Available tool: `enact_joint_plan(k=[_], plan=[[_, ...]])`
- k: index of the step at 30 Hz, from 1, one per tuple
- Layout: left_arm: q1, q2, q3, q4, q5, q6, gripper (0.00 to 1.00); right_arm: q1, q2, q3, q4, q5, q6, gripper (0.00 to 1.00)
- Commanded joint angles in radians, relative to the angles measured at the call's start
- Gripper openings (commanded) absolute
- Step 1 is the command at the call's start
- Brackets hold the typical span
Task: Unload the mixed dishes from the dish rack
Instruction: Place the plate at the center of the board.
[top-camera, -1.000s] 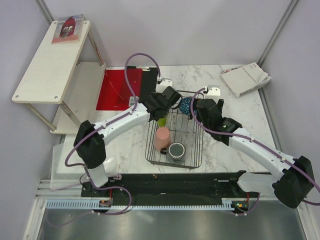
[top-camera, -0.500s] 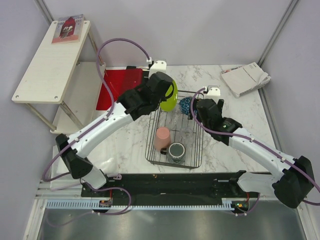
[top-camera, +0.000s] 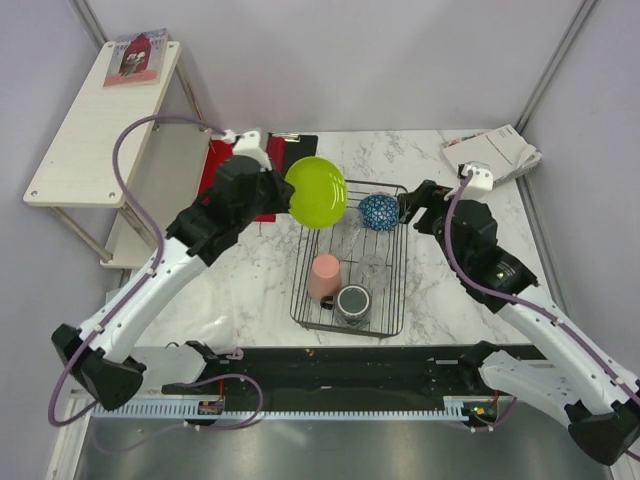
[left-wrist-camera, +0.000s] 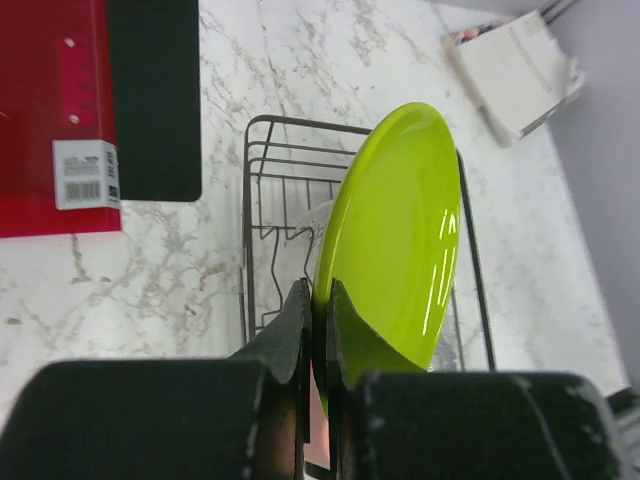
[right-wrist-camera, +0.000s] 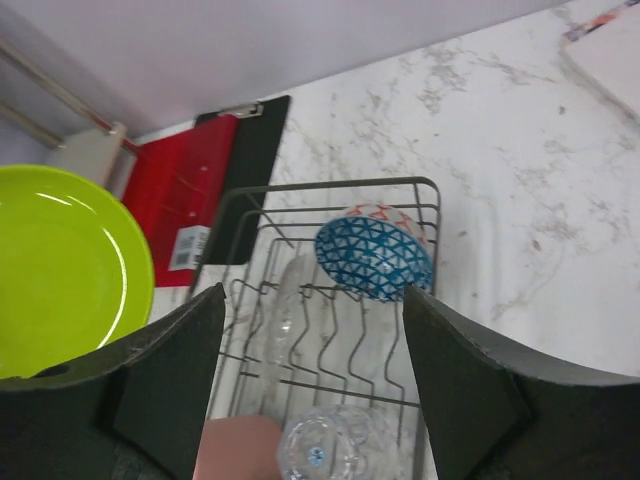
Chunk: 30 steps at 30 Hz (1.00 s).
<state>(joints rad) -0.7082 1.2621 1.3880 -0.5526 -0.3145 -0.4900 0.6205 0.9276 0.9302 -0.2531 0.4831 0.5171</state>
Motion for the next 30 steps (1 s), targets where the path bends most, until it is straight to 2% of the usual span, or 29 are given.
enact_joint_plan(k=[1,7,14,20,23,24,26,27,30], plan=[[0.185,-0.141,-0.188,0.338,0.475,-0.191,0.02,-0.082,-0.038,0.032,0.083,-0.279,0.076,0.78],[0.231,-0.138,-0.256,0.48,0.713,-0.243,0.02,-0.139,-0.016,0.01,0.198,-0.563,0.151,0.84],[0.231,-0.112,-0.274,0.505,0.755,-0.265,0.02,-0.14,0.062,0.004,0.371,-0.724,0.224,0.84],[0.231,-0.101,-0.28,0.51,0.761,-0.268,0.02,-0.14,0.123,-0.007,0.469,-0.811,0.27,0.76],[0.231,-0.093,-0.287,0.513,0.761,-0.268,0.02,-0.14,0.151,0.001,0.453,-0.827,0.262,0.65],[0.231,-0.092,-0.287,0.513,0.764,-0.268,0.02,-0.14,0.16,-0.001,0.448,-0.828,0.261,0.54],[0.231,-0.09,-0.29,0.511,0.759,-0.268,0.02,-0.14,0.165,-0.007,0.44,-0.827,0.259,0.42],[0.231,-0.092,-0.291,0.51,0.747,-0.263,0.02,-0.14,0.162,-0.014,0.437,-0.816,0.261,0.29],[0.231,-0.101,-0.29,0.488,0.717,-0.246,0.02,-0.14,0.154,-0.021,0.407,-0.784,0.244,0.12]])
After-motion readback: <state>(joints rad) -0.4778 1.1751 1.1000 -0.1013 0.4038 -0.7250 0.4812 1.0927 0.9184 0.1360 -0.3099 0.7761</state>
